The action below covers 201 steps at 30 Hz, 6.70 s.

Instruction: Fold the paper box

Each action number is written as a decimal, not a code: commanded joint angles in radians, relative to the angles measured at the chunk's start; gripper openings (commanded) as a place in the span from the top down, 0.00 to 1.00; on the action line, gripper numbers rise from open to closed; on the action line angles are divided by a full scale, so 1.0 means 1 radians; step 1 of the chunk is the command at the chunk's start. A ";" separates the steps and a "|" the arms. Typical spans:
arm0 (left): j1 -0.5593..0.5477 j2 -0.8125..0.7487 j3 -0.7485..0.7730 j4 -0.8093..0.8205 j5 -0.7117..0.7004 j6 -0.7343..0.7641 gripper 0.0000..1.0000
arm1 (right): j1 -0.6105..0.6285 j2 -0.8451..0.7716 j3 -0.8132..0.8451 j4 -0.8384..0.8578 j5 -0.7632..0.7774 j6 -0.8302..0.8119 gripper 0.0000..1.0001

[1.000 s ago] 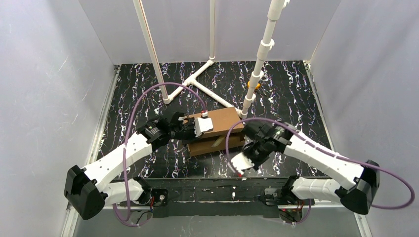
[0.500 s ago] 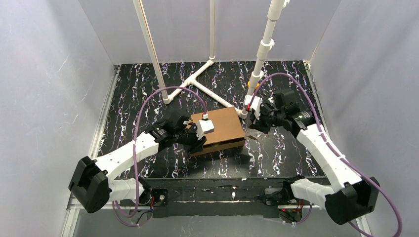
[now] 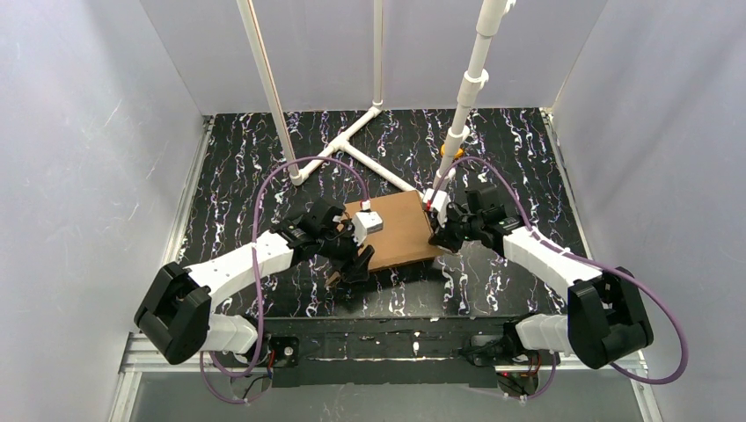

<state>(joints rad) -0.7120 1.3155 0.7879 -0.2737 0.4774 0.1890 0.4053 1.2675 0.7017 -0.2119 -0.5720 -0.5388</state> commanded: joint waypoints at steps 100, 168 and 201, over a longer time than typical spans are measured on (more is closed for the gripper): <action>0.121 -0.072 -0.301 0.403 -0.318 -1.187 0.63 | -0.364 -0.246 -0.455 0.506 -0.080 1.373 0.11; 0.180 0.003 -0.288 0.498 -0.084 -0.992 0.10 | -0.396 -0.229 -0.390 0.222 -0.035 1.221 0.98; 0.197 0.101 -0.319 0.709 0.119 -1.075 0.02 | -0.396 -0.147 -0.316 0.042 0.213 1.062 0.99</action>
<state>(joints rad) -0.5110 1.4048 0.4770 0.4026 0.5499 -0.8719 0.0143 1.0885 0.3927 -0.0856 -0.5705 0.6159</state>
